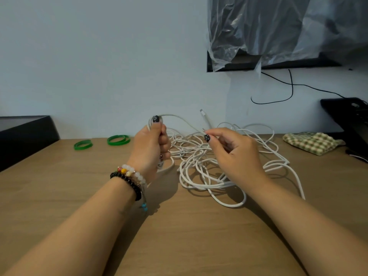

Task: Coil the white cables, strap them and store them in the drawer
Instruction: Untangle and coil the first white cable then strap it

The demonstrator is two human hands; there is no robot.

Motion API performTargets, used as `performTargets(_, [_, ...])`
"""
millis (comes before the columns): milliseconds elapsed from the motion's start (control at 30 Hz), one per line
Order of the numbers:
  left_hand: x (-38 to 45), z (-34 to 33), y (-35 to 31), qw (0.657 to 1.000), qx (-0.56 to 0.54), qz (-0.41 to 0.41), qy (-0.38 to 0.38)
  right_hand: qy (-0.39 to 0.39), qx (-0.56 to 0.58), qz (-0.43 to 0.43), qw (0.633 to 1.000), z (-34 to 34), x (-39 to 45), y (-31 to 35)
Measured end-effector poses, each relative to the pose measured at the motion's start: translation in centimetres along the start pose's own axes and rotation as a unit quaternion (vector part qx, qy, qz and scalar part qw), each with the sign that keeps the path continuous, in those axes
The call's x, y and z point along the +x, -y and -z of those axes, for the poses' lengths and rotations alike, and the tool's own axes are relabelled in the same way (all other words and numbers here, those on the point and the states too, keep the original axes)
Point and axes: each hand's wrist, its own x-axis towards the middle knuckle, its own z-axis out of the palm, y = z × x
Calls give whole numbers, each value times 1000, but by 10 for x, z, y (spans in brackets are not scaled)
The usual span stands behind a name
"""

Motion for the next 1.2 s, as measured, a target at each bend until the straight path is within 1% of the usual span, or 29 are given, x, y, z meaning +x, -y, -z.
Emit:
performTargets(67, [-2, -3, 3, 998, 68, -14, 10, -2, -2, 16, 1000, -2, -1, 1])
performTargets(100, [-4, -6, 6, 996, 85, -15, 25, 0, -4, 28, 1000, -4, -2, 2])
performTargets(200, [-8, -11, 12, 992, 104, -25, 66, 17, -21, 65, 997, -11, -8, 9])
performTargets(333, [-10, -10, 9, 987, 128, -44, 81, 22, -64, 104, 992, -13, -8, 12])
performTargets(500, [-11, -14, 13, 982, 169, -57, 59, 70, -81, 111, 988, -16, -13, 15])
performTargets(700, [-7, -9, 16, 974, 216, -63, 25, 119, -119, 161, 972, -19, -16, 21])
performTargets(833, [-7, -12, 17, 984, 177, -18, 20, 106, -95, 159, 977, -20, -17, 23])
performTargets(1000, [-6, -12, 19, 989, 147, -16, 23, 88, -70, 97, 989, -19, -17, 21])
performTargets(1100, [-6, -11, 19, 995, 101, -26, 10, 123, -64, 68, 988, -18, -16, 20])
performTargets(1167, [-5, -9, 16, 996, 81, -37, -19, 159, -55, 56, 984, -17, -16, 20])
performTargets(1200, [-4, -9, 13, 997, 53, -39, -31, 174, -51, 49, 982, -17, -16, 20])
